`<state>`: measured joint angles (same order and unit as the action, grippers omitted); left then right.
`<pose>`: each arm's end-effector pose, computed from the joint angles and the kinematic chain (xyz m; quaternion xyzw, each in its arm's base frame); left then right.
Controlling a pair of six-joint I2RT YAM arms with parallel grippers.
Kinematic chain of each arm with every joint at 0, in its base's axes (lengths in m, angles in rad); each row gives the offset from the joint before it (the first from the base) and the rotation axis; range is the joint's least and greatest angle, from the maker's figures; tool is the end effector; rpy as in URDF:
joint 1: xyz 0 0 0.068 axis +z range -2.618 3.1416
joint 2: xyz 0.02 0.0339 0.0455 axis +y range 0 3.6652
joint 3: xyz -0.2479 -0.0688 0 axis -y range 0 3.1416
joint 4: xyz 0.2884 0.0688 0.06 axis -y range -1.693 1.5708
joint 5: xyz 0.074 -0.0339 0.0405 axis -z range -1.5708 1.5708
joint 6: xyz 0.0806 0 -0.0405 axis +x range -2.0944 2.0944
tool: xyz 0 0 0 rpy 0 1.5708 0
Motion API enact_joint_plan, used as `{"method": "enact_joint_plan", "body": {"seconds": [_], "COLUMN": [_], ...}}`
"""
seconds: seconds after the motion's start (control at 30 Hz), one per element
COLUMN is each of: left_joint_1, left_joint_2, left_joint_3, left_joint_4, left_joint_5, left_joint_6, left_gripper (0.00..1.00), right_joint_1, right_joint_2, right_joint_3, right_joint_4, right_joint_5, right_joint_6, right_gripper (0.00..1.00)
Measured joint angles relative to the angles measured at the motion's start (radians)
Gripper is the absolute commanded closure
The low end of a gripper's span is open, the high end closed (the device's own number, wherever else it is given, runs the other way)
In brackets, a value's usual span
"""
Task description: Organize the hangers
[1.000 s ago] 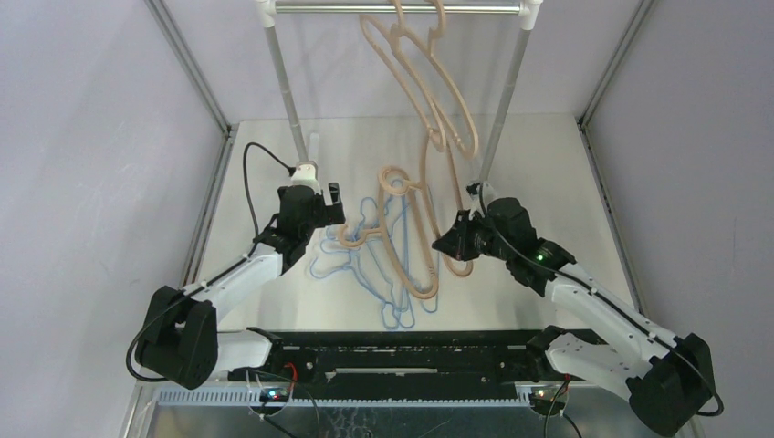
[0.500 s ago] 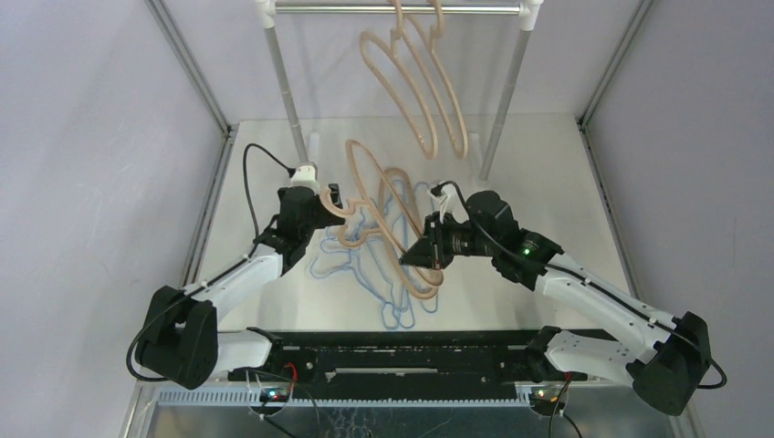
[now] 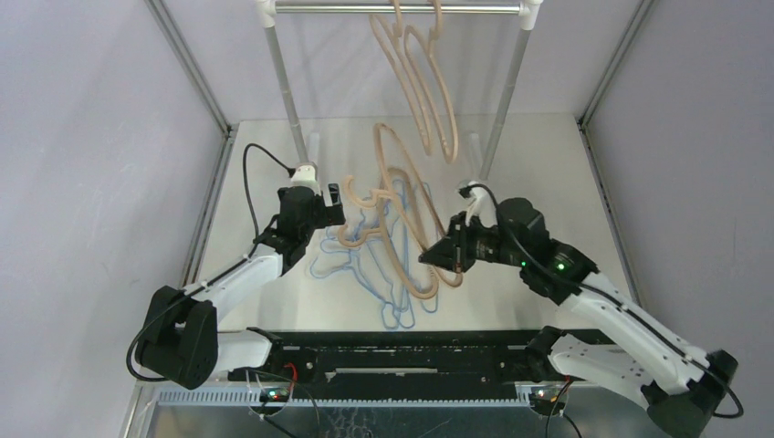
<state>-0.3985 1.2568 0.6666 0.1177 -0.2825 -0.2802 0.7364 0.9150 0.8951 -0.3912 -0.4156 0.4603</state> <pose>0.3324 -0.1156 0.1697 -0.0234 0.8473 -0.0588 0.5273 0.1958 0.2214 0.3052 -0.2246 0.7952 0.4446 0.3458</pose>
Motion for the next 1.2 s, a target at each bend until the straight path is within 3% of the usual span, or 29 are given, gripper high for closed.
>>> {"method": "enact_joint_plan", "body": {"seconds": [0.27, 0.5, 1.2], "left_joint_1": [0.000, 0.000, 0.000], "left_joint_2": [0.000, 0.000, 0.001], "left_joint_3": [0.000, 0.000, 0.000], "left_joint_4": [0.000, 0.000, 0.016], "left_joint_5": [0.001, 0.001, 0.009], "left_joint_6": [-0.001, -0.008, -0.017], "left_gripper": [0.01, 0.01, 0.01], "right_joint_1": [-0.132, -0.234, -0.303], "right_joint_2": [-0.234, -0.311, -0.503], "right_joint_3": [-0.017, -0.017, -0.079], "right_joint_4": [-0.151, -0.272, -0.479], "right_joint_5": [0.052, 0.061, 0.065], "right_joint_6": [-0.006, -0.028, -0.039], "right_gripper": [0.98, 0.98, 0.99]}}
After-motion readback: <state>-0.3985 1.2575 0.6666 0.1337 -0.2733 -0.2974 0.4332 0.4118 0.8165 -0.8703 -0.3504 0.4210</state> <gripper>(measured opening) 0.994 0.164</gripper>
